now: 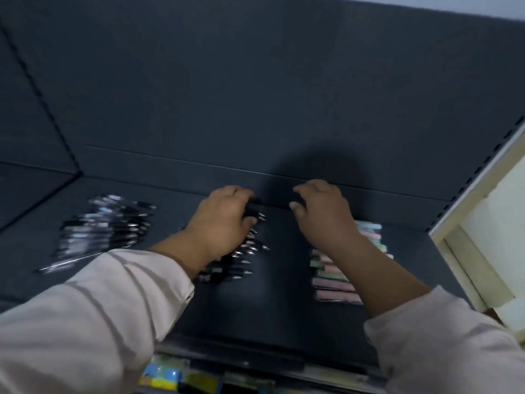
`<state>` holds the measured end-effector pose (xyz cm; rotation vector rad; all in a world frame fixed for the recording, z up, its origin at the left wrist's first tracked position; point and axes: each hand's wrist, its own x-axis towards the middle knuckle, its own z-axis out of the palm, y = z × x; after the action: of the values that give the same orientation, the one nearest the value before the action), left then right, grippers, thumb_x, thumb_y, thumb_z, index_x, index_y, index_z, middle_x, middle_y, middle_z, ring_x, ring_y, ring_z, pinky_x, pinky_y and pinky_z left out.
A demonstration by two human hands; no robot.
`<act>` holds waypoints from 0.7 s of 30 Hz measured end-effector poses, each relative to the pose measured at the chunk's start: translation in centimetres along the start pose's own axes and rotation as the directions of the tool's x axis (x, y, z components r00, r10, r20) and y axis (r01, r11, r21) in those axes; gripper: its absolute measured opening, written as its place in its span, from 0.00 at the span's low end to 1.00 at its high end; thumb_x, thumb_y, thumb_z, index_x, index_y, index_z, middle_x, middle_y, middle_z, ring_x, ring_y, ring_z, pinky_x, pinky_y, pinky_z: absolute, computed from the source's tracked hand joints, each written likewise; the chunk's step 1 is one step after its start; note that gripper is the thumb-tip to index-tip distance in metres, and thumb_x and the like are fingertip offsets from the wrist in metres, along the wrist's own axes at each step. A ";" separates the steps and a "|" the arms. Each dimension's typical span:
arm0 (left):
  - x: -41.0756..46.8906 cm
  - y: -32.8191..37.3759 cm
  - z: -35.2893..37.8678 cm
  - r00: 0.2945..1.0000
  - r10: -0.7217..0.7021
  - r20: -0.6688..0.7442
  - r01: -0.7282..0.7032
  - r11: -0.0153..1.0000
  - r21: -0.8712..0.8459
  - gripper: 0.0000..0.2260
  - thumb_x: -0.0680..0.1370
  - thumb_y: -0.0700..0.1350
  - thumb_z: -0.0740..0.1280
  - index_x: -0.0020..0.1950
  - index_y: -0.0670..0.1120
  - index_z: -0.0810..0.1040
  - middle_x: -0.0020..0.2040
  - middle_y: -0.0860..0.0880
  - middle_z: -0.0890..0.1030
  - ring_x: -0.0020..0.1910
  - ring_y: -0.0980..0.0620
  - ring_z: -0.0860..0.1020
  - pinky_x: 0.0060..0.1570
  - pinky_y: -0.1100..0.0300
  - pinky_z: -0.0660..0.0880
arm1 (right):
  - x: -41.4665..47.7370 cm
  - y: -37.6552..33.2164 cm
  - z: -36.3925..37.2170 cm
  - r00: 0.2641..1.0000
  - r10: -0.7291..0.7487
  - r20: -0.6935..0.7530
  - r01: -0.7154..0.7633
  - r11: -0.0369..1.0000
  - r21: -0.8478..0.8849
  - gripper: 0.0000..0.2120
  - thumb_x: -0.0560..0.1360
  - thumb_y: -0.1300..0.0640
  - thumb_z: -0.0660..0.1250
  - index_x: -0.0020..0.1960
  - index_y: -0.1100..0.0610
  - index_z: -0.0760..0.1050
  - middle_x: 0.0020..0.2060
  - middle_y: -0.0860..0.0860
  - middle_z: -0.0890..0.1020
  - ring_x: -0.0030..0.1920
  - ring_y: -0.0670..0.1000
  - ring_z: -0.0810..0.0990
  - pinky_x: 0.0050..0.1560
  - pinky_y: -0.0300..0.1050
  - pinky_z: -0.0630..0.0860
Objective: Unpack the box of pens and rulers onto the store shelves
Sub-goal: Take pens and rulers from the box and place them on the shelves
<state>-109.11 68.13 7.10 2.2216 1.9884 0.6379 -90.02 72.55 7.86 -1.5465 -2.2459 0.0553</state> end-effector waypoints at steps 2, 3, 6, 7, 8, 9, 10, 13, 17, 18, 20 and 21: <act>-2.8 -3.0 -2.3 0.999 -0.010 -0.051 0.017 0.990 0.139 0.25 0.75 0.53 0.66 0.70 0.47 0.68 0.68 0.45 0.71 0.68 0.45 0.67 0.68 0.51 0.64 | -0.3 -4.4 0.7 0.996 -0.080 0.046 0.081 0.996 -0.031 0.21 0.79 0.49 0.61 0.70 0.55 0.69 0.70 0.56 0.68 0.70 0.59 0.64 0.68 0.52 0.62; -4.5 -4.6 -3.5 0.997 -0.023 -0.072 0.037 0.979 0.201 0.25 0.75 0.54 0.66 0.70 0.47 0.68 0.69 0.45 0.70 0.69 0.44 0.67 0.68 0.50 0.63 | -0.6 -6.8 1.2 0.990 -0.122 0.068 0.125 0.991 -0.048 0.23 0.79 0.48 0.60 0.72 0.55 0.67 0.72 0.56 0.65 0.72 0.58 0.61 0.70 0.52 0.59; -10.4 -9.5 -7.2 0.989 -0.072 -0.131 0.111 0.941 0.320 0.26 0.74 0.53 0.68 0.69 0.45 0.70 0.69 0.42 0.71 0.69 0.40 0.67 0.67 0.47 0.63 | -2.0 -14.0 2.6 0.963 -0.239 0.125 0.249 0.966 -0.072 0.26 0.80 0.46 0.58 0.75 0.53 0.60 0.75 0.55 0.59 0.75 0.56 0.56 0.72 0.52 0.54; -12.7 -11.1 -8.5 0.984 -0.091 -0.153 0.139 0.929 0.343 0.26 0.73 0.53 0.69 0.68 0.44 0.72 0.67 0.42 0.73 0.68 0.39 0.69 0.65 0.45 0.64 | -2.4 -16.6 3.2 0.951 -0.270 0.150 0.282 0.957 -0.065 0.26 0.80 0.45 0.56 0.76 0.52 0.58 0.76 0.54 0.57 0.76 0.56 0.53 0.73 0.52 0.53; -15.0 -12.9 -9.7 0.979 -0.113 -0.171 0.169 0.916 0.363 0.26 0.71 0.53 0.71 0.66 0.44 0.73 0.65 0.41 0.74 0.66 0.38 0.70 0.64 0.44 0.65 | -2.9 -19.2 3.7 0.938 -0.296 0.179 0.310 0.949 -0.057 0.27 0.81 0.44 0.55 0.76 0.52 0.56 0.76 0.53 0.56 0.76 0.55 0.52 0.74 0.52 0.52; -17.4 -14.7 -11.0 0.971 -0.145 -0.189 0.208 0.902 0.378 0.27 0.70 0.53 0.72 0.65 0.43 0.75 0.64 0.40 0.76 0.64 0.37 0.72 0.62 0.44 0.67 | -3.5 -21.9 4.3 0.923 -0.324 0.209 0.340 0.939 -0.046 0.27 0.81 0.44 0.55 0.76 0.52 0.56 0.76 0.53 0.56 0.76 0.55 0.52 0.74 0.52 0.52; -19.8 -16.5 -12.2 0.961 -0.191 -0.199 0.256 0.886 0.387 0.27 0.69 0.54 0.73 0.64 0.43 0.75 0.63 0.40 0.76 0.64 0.37 0.73 0.61 0.43 0.68 | -4.2 -24.8 4.8 0.908 -0.358 0.219 0.373 0.927 -0.030 0.27 0.80 0.43 0.55 0.76 0.53 0.58 0.76 0.54 0.58 0.76 0.56 0.54 0.73 0.54 0.54; -27.0 -21.5 -15.9 0.922 -0.306 -0.239 0.382 0.824 0.417 0.29 0.70 0.55 0.71 0.68 0.44 0.72 0.67 0.41 0.73 0.67 0.38 0.70 0.65 0.44 0.64 | -6.8 -33.0 6.6 0.865 -0.473 0.167 0.469 0.881 0.063 0.31 0.73 0.41 0.56 0.69 0.58 0.70 0.70 0.59 0.70 0.70 0.61 0.66 0.69 0.57 0.62; -36.6 -27.0 -20.2 0.859 -0.418 -0.297 0.511 0.739 0.438 0.30 0.75 0.58 0.64 0.74 0.47 0.63 0.74 0.44 0.65 0.73 0.43 0.61 0.69 0.47 0.56 | -10.2 -43.0 8.9 0.795 -0.565 0.220 0.561 0.823 0.087 0.29 0.78 0.41 0.58 0.75 0.53 0.61 0.75 0.54 0.62 0.75 0.56 0.57 0.74 0.53 0.54; -38.8 -28.1 -21.2 0.841 -0.446 -0.305 0.540 0.721 0.434 0.31 0.75 0.58 0.64 0.74 0.47 0.63 0.74 0.44 0.64 0.73 0.43 0.60 0.69 0.47 0.56 | -10.9 -45.2 9.3 0.777 -0.590 0.220 0.585 0.805 0.095 0.29 0.78 0.41 0.58 0.75 0.52 0.60 0.75 0.53 0.60 0.75 0.55 0.55 0.74 0.53 0.53; -43.1 -30.0 -23.0 0.799 -0.501 -0.333 0.601 0.678 0.423 0.31 0.75 0.58 0.65 0.74 0.47 0.63 0.73 0.45 0.66 0.72 0.43 0.62 0.68 0.47 0.58 | -12.4 -49.7 9.9 0.732 -0.640 0.234 0.629 0.767 0.129 0.29 0.79 0.41 0.56 0.76 0.51 0.58 0.76 0.51 0.58 0.76 0.54 0.53 0.74 0.52 0.51; -45.0 -30.7 -23.9 0.777 -0.527 -0.345 0.630 0.652 0.422 0.31 0.75 0.58 0.65 0.74 0.47 0.63 0.73 0.45 0.66 0.72 0.43 0.62 0.68 0.47 0.58 | -13.2 -51.7 10.2 0.709 -0.662 0.242 0.647 0.748 0.151 0.29 0.79 0.41 0.56 0.76 0.51 0.57 0.76 0.51 0.57 0.76 0.54 0.52 0.74 0.52 0.51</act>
<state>-149.20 24.21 7.41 1.5358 3.0685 0.2416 -135.53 42.78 7.89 -0.6475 -2.8696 0.1364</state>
